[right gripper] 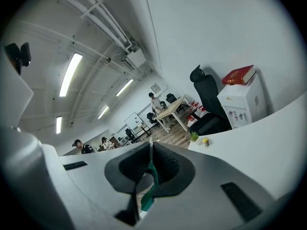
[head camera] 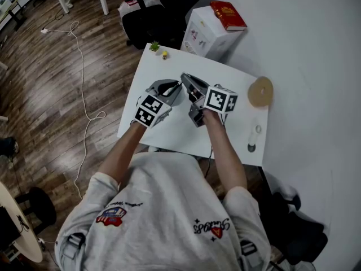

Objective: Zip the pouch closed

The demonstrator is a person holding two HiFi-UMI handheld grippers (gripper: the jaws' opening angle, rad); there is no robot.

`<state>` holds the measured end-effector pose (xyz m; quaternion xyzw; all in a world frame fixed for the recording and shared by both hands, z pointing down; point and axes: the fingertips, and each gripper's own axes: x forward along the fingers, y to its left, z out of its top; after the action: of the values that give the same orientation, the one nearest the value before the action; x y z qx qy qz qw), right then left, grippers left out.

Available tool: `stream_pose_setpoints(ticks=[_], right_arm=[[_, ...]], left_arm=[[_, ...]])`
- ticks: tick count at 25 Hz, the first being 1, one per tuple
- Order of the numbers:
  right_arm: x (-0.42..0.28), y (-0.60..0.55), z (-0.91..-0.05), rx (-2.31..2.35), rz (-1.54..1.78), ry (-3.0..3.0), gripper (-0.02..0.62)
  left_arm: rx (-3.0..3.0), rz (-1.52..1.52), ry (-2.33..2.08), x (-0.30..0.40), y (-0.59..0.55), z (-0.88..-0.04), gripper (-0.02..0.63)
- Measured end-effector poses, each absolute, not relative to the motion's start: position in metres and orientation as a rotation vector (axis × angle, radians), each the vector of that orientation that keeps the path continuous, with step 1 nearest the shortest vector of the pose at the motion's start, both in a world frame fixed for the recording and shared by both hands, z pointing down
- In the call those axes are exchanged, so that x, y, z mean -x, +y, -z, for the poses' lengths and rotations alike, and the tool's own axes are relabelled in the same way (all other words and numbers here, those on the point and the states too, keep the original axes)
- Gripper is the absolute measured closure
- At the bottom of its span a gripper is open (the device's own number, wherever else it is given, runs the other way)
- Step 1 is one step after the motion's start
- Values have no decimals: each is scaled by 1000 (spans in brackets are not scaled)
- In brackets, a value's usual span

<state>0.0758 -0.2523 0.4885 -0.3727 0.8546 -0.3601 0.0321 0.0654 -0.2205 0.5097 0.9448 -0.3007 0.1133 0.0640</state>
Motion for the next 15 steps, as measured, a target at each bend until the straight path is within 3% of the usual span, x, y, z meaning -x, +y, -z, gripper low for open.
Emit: stream_pose_setpoints(ticks=[15], right_arm=[[-69, -253, -495, 1144, 1126, 2649, 572]], left_arm=[[-2862, -370, -926, -61, -221, -515, 563]])
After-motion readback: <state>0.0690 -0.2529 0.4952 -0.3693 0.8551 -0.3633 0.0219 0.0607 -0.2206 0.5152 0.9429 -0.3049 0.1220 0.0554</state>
